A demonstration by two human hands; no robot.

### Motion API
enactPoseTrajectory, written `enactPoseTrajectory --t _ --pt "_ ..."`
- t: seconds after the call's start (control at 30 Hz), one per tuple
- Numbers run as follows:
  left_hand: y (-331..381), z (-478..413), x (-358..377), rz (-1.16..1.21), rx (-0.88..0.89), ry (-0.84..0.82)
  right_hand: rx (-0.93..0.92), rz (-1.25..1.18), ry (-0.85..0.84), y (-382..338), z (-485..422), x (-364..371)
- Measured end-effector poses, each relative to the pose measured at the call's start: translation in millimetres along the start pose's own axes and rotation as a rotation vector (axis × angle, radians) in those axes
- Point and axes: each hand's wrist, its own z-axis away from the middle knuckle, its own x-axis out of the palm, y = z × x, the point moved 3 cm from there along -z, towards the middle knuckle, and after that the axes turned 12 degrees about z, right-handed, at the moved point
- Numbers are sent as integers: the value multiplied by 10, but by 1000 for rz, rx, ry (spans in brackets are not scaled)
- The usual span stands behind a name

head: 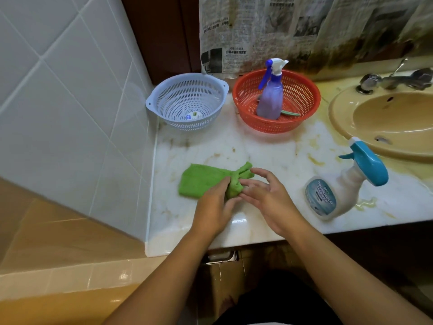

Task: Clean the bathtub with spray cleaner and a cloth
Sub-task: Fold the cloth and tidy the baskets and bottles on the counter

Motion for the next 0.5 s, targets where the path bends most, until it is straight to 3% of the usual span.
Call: enactPoseTrajectory --t 0.07,0.2,0.27,0.37,0.5 --pt "18 66 -89 121 -52 14 -67 113 -40 -20 79 -39" --pt "119 204 -336 366 -163 82 -352 781 -8 -91 177 -60" --pt "199 238 -469 451 -151 76 -425 921 0 -150 209 -48" --pt "369 287 -646 573 -139 62 -462 878 -19 -288 265 21" --pt "554 356 -818 693 -114 37 -426 632 -97 -413 288 177"
